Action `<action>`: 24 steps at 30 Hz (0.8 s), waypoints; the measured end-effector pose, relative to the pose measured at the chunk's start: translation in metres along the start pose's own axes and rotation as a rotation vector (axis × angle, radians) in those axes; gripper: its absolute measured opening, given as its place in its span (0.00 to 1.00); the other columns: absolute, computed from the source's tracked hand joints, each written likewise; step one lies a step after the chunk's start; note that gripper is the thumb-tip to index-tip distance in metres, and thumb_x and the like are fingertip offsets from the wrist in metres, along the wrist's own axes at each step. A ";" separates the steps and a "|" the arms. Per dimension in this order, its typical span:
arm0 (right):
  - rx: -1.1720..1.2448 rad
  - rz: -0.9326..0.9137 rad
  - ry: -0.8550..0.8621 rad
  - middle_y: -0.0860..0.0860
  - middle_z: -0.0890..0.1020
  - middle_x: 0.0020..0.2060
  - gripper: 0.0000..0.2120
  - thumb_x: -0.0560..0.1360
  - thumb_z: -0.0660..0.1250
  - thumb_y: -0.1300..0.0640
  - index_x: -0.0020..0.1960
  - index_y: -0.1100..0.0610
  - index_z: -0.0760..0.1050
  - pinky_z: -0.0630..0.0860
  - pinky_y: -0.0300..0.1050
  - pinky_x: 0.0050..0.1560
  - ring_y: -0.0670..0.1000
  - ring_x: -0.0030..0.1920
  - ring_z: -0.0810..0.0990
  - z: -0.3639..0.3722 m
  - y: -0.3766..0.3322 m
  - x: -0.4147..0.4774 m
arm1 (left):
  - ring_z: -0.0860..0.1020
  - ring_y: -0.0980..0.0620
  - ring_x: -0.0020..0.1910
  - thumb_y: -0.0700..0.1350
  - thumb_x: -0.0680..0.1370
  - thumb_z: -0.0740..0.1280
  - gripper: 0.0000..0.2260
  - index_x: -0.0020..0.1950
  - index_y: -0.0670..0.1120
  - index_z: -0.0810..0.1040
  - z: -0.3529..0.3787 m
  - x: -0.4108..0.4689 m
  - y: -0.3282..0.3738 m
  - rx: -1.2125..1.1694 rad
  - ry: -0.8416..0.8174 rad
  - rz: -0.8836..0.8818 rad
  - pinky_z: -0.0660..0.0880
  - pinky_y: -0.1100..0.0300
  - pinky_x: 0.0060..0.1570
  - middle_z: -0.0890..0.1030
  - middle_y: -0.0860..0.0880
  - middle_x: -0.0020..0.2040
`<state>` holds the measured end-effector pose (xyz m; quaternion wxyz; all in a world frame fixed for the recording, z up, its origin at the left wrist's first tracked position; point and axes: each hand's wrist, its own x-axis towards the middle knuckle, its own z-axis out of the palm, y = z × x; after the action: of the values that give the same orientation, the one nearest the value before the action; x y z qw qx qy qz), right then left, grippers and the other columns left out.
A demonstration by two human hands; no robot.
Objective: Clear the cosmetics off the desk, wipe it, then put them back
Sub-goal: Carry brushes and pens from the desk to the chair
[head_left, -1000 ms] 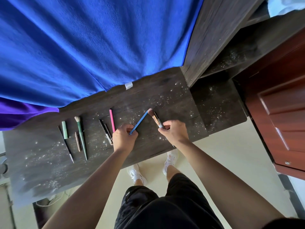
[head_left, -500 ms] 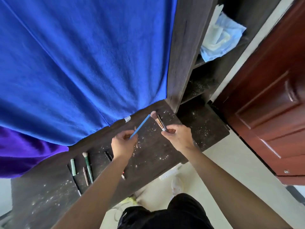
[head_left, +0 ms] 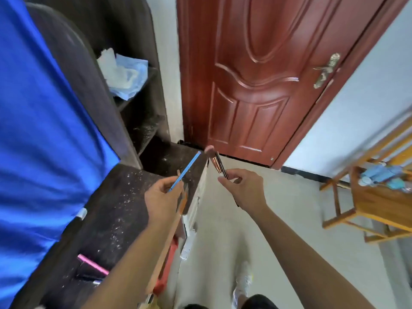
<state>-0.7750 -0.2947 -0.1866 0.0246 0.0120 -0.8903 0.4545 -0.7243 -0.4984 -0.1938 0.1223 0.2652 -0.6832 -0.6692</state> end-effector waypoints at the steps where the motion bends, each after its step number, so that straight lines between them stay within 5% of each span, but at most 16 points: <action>1: 0.000 0.016 0.048 0.36 0.83 0.35 0.07 0.72 0.75 0.46 0.38 0.35 0.80 0.76 0.41 0.42 0.42 0.30 0.79 -0.021 0.009 -0.004 | 0.76 0.59 0.28 0.36 0.73 0.72 0.06 0.47 0.46 0.85 0.020 -0.008 0.005 0.003 -0.041 0.005 0.74 0.68 0.29 0.83 0.48 0.32; 10: 0.003 0.182 0.437 0.29 0.78 0.32 0.03 0.72 0.74 0.42 0.45 0.39 0.83 0.73 0.32 0.40 0.36 0.36 0.80 -0.213 0.135 -0.047 | 0.77 0.59 0.31 0.37 0.74 0.72 0.08 0.44 0.51 0.84 0.232 -0.101 0.027 0.090 -0.381 0.159 0.75 0.67 0.35 0.83 0.54 0.33; 15: 0.039 0.291 0.542 0.34 0.81 0.36 0.08 0.73 0.75 0.44 0.50 0.45 0.85 0.77 0.37 0.39 0.36 0.35 0.80 -0.336 0.236 -0.060 | 0.76 0.59 0.32 0.36 0.74 0.72 0.05 0.47 0.44 0.84 0.382 -0.176 0.025 0.060 -0.526 0.195 0.72 0.67 0.34 0.83 0.52 0.34; 18: 0.025 0.325 0.610 0.32 0.78 0.33 0.10 0.73 0.76 0.46 0.52 0.47 0.86 0.70 0.26 0.32 0.33 0.38 0.78 -0.409 0.286 -0.063 | 0.79 0.58 0.34 0.36 0.73 0.74 0.06 0.47 0.45 0.84 0.467 -0.220 0.029 0.070 -0.602 0.235 0.75 0.67 0.36 0.84 0.51 0.38; 24: 0.067 0.416 0.676 0.31 0.79 0.28 0.10 0.72 0.76 0.46 0.52 0.47 0.86 0.68 0.28 0.28 0.36 0.34 0.79 -0.515 0.357 -0.054 | 0.79 0.59 0.35 0.38 0.74 0.74 0.05 0.47 0.47 0.84 0.587 -0.271 0.033 0.080 -0.673 0.200 0.75 0.66 0.35 0.85 0.49 0.40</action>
<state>-0.7201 0.3314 -0.1769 0.2233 -0.3183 -0.8000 0.4570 -0.8126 0.1412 -0.1539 -0.0552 -0.0340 -0.7335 -0.6766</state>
